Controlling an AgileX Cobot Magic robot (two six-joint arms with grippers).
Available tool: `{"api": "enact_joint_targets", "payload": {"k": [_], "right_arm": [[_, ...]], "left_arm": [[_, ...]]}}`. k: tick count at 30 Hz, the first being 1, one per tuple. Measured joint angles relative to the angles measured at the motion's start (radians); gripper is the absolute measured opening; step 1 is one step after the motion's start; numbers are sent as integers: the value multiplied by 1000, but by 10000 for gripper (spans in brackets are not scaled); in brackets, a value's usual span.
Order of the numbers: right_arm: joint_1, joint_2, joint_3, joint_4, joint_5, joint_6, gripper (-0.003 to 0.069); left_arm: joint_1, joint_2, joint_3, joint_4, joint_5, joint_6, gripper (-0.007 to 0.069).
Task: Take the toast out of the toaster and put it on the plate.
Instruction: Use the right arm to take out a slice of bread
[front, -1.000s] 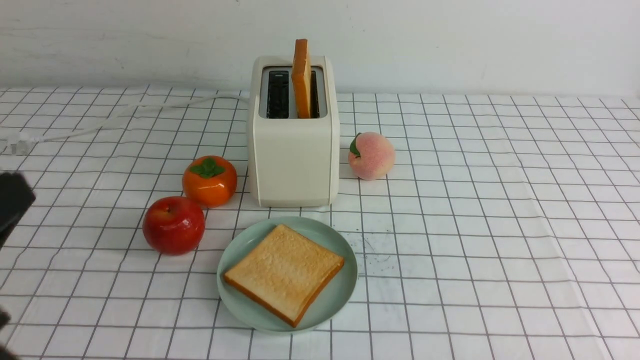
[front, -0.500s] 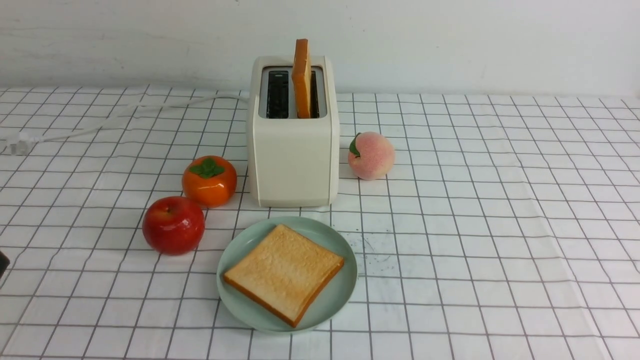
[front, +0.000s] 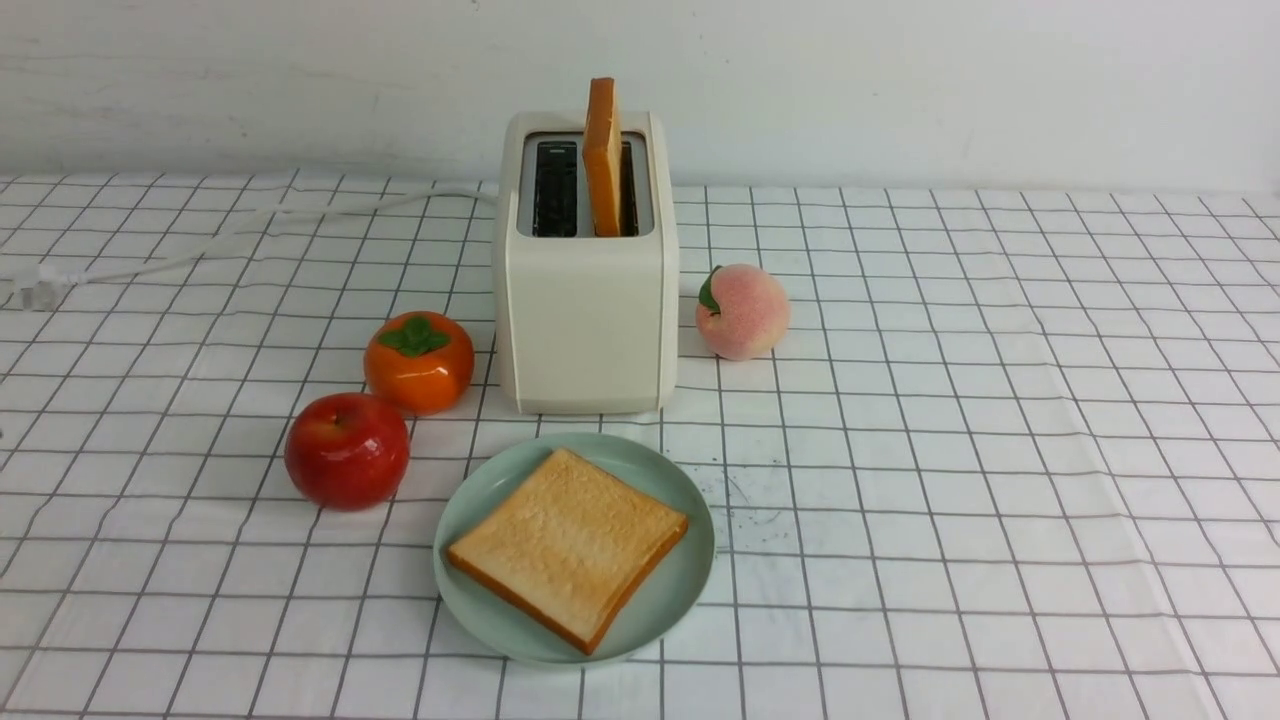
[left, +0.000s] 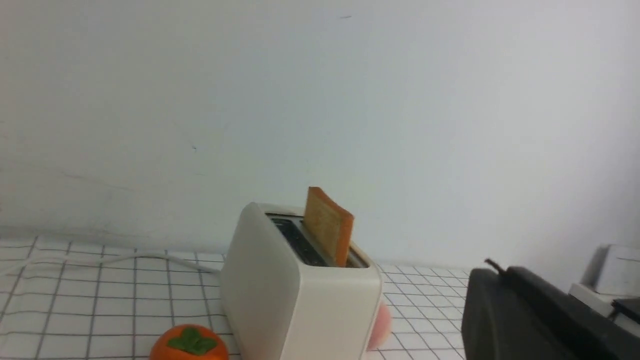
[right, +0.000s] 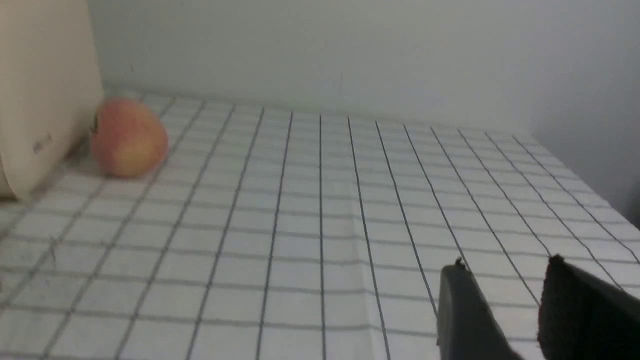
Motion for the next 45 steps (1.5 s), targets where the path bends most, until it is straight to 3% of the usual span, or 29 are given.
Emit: {"api": "enact_joint_targets", "payload": {"k": [5, 11, 20, 25, 29, 33, 36, 40, 42, 45], "right_arm": [[0, 0, 0, 3, -193, 135, 240], [0, 0, 0, 3, -363, 167, 240], [0, 0, 0, 3, -409, 167, 221], [0, 0, -4, 3, -368, 271, 153], [0, 92, -89, -98, -161, 463, 6], [15, 310, -248, -244, 44, 661, -18], [84, 501, -372, -287, 200, 684, -18], [206, 697, -516, -263, 418, 592, -17], [308, 860, -669, -179, 646, 427, -17], [371, 1011, -809, -66, 850, 266, -15]], "left_arm": [[0, 88, -63, 3, 105, 0, -13], [0, 132, -69, 6, 123, 0, -13], [0, 132, -70, 7, 123, 0, -13], [0, 132, -70, 10, 123, 0, -13], [0, 132, -70, 10, 123, 0, -13], [0, 132, -70, 11, 123, 0, -13], [0, 132, -70, 15, 123, 0, -13], [0, 132, -70, 18, 123, 0, -13], [0, 132, -70, 27, 123, 0, -13], [0, 132, -70, 41, 123, 0, -13]]}}
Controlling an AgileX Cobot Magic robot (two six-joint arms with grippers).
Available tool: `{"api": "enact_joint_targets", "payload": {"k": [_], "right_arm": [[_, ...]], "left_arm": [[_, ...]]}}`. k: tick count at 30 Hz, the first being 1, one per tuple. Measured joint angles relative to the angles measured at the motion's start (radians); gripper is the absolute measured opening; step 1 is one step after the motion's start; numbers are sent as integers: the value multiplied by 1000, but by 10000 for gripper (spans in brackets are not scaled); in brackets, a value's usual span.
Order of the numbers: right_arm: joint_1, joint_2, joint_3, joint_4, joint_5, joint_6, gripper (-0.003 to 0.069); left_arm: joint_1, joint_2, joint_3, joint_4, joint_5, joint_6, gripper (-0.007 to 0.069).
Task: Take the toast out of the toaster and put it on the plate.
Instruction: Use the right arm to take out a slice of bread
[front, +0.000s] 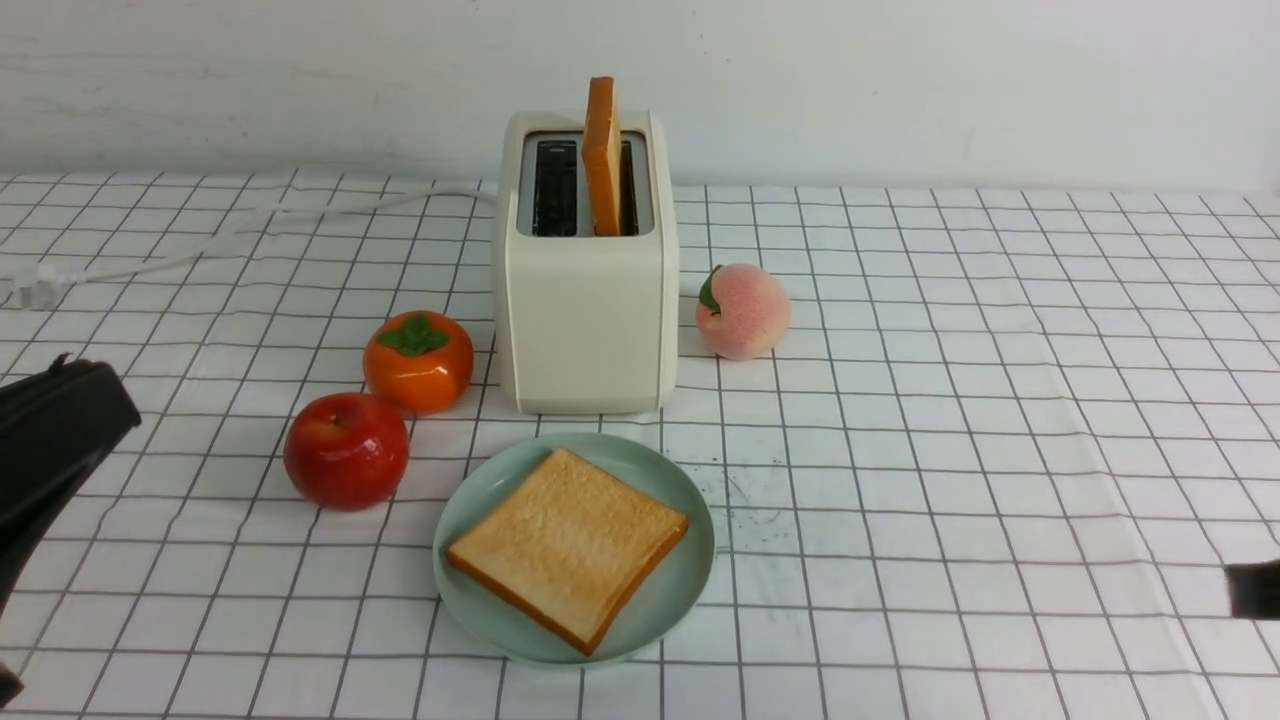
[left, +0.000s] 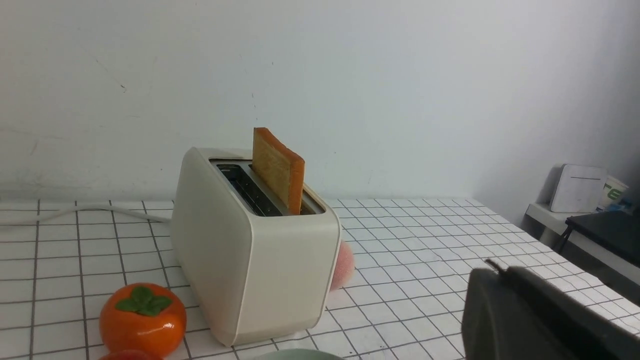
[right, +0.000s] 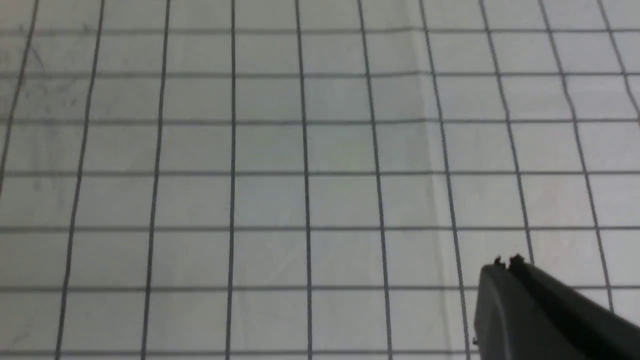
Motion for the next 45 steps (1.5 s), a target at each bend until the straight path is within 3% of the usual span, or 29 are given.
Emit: {"api": "enact_joint_targets", "payload": {"k": [3, 6, 12, 18, 23, 25, 26, 29, 33, 40, 45], "right_arm": [[18, 153, -179, 174, 158, -194, -14], [21, 288, -363, 327, 197, -339, -9], [38, 492, -674, 475, 189, -409, -5], [126, 684, -962, 459, 124, -411, 20], [185, 897, -1250, 454, 59, -400, 121], [187, 993, -1393, 458, 34, -387, 231], [187, 1008, -1403, 457, 30, -385, 251], [187, 1128, -1539, 457, -18, -369, 430], [188, 1218, -1599, 409, -116, -363, 531], [188, 1294, -1604, 290, -194, -361, 491], [188, 1335, -1605, 261, -223, -361, 351]], "left_arm": [[0, 0, 0, 17, 0, 0, -13], [0, 0, 0, 32, 0, 0, -13], [0, 0, 0, 52, 0, 0, -13], [0, 0, 0, 53, 0, 0, -13], [0, 0, 0, 53, 0, 0, -13], [0, 0, 0, 53, 0, 0, -13], [0, 0, 0, 53, 0, 0, -13], [0, 0, 0, 53, 0, 1, -13], [0, 0, 0, 53, 7, 1, -13], [0, 0, 0, 53, 33, 1, -13], [0, 0, 0, 53, 33, 1, -13]]}}
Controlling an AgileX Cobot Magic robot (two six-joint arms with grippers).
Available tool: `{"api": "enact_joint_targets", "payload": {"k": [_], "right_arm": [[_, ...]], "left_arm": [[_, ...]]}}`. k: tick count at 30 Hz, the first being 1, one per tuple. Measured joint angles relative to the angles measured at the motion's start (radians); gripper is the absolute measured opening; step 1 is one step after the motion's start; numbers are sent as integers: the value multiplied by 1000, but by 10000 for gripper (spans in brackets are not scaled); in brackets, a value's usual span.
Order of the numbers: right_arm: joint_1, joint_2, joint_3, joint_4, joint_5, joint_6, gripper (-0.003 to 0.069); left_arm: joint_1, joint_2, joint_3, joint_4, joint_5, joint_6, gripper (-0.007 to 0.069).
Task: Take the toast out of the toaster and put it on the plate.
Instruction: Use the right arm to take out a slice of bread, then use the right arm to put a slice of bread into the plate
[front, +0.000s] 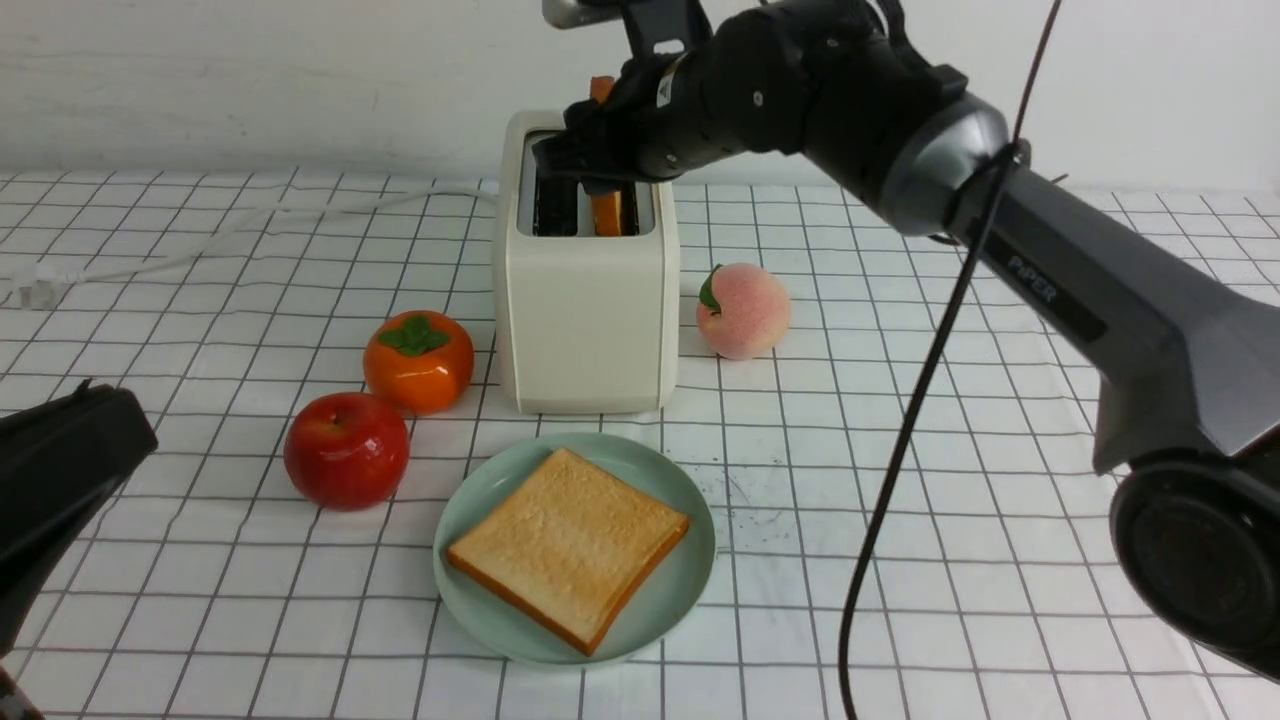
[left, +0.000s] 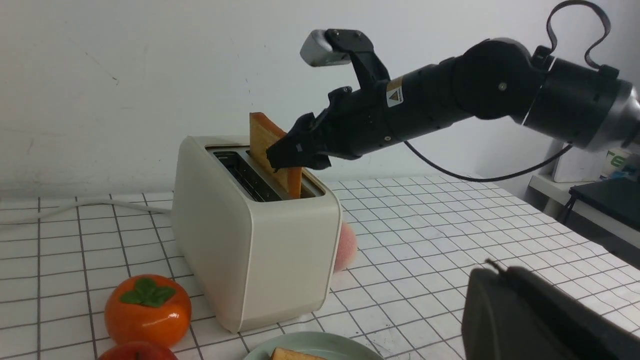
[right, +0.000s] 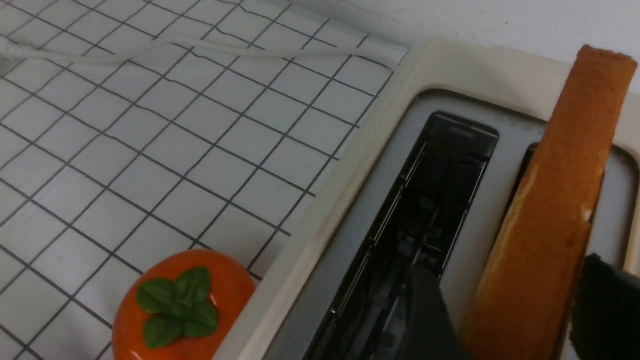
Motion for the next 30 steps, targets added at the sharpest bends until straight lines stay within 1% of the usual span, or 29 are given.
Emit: {"api": "enact_joint_targets", "payload": {"k": [1, 2, 3, 4, 5, 7, 9, 17, 21, 25, 26, 28, 30], "right_arm": [[0, 5, 0, -3, 0, 0, 323], [0, 5, 0, -3, -1, 0, 318], [0, 9, 0, -3, -6, 0, 272], [0, 9, 0, -6, -6, 0, 242], [0, 9, 0, -6, -6, 0, 236], [0, 9, -1, -8, -6, 0, 162], [0, 9, -1, -9, -7, 0, 122], [-1, -20, -1, -21, -14, 2, 114], [-1, -73, -3, -27, -30, 2, 114], [-1, -173, -10, -6, -29, 2, 114], [-1, -240, -11, 6, 1, 2, 114], [-1, -287, -11, 13, 45, 2, 114], [-1, -354, -13, 14, 145, -8, 114]], "left_arm": [[0, 0, 0, 0, 0, 0, -13], [0, 0, 0, 0, 0, 0, -13], [0, 0, 0, 0, 0, 0, -13], [0, 0, 0, 0, 0, 0, -13], [0, 0, 0, 0, 0, 0, -13], [0, 0, 0, 0, 0, 0, -13], [0, 0, 0, 0, 0, 0, -13], [0, 0, 0, 0, 0, 0, -13], [0, 0, 0, 0, 0, 0, -13], [0, 0, 0, 0, 0, 0, -13], [0, 0, 0, 0, 0, 0, -13], [0, 0, 0, 0, 0, 0, -13], [0, 0, 0, 0, 0, 0, -12]]}}
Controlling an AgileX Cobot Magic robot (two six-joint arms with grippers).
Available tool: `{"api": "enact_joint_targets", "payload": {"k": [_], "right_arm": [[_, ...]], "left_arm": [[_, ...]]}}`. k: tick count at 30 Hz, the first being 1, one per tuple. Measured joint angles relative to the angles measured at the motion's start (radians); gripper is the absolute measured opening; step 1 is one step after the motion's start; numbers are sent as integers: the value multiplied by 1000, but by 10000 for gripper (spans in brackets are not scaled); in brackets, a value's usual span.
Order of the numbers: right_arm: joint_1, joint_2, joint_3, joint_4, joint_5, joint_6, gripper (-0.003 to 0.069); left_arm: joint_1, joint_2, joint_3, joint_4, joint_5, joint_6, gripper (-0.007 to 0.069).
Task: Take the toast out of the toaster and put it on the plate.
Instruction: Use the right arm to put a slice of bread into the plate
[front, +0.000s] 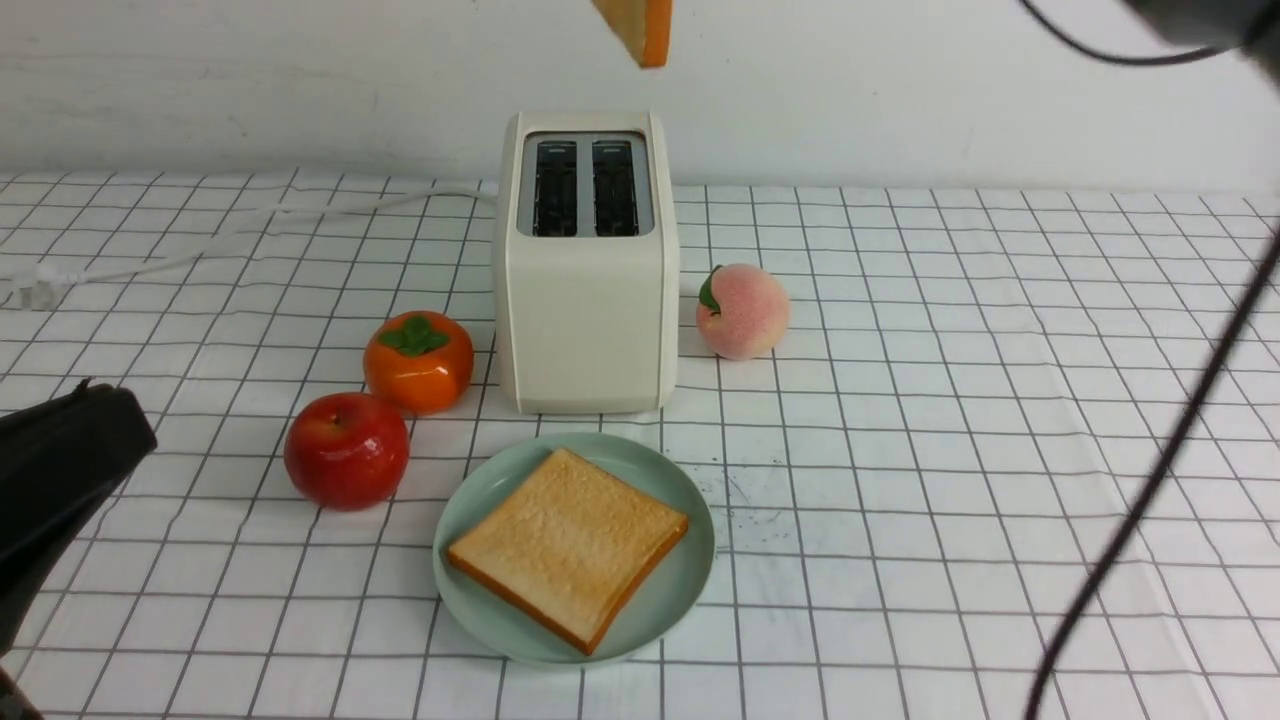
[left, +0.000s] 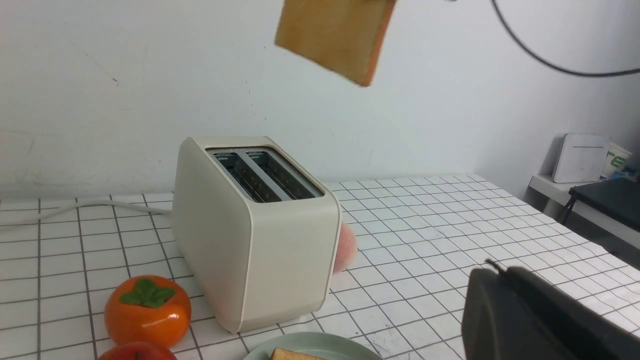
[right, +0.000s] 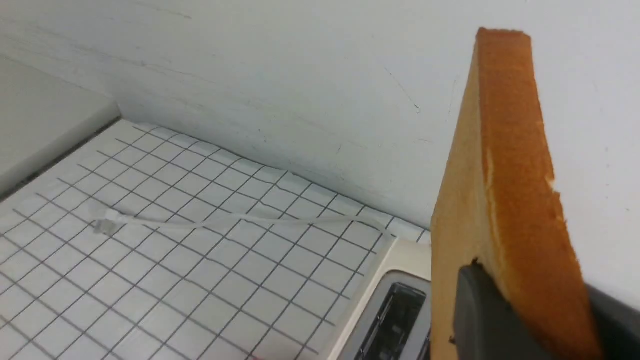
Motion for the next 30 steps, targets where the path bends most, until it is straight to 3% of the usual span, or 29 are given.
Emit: {"api": "enact_joint_targets", "payload": {"k": [8, 12, 16, 20, 24, 25, 26, 27, 30], "right_arm": [[-5, -134, -2, 0, 421, -126, 114], [-64, -224, 103, 35, 445, -146, 114], [-175, -383, 404, 132, 441, -155, 114], [-230, -522, 783, 351, 329, -257, 114], [-191, -536, 1156, 762, 84, -548, 114], [-184, -532, 1170, 785, 60, -566, 114], [-151, -512, 1265, 962, -25, -725, 114], [-151, -512, 1265, 962, -25, -725, 114], [-86, -454, 1373, 1359, -135, -1113, 114]], "left_arm": [[0, 0, 0, 0, 3, 0, -9], [0, 0, 0, 0, 7, 0, -8], [0, 0, 0, 1, 19, -1, -5], [0, 0, 0, 2, 26, -1, -5], [0, 0, 0, 4, 27, -1, -5], [0, 0, 0, 4, 27, -1, -3], [0, 0, 0, 4, 27, -1, -3], [0, 0, 0, 4, 27, -1, -3], [0, 0, 0, 4, 30, -1, -2]]}}
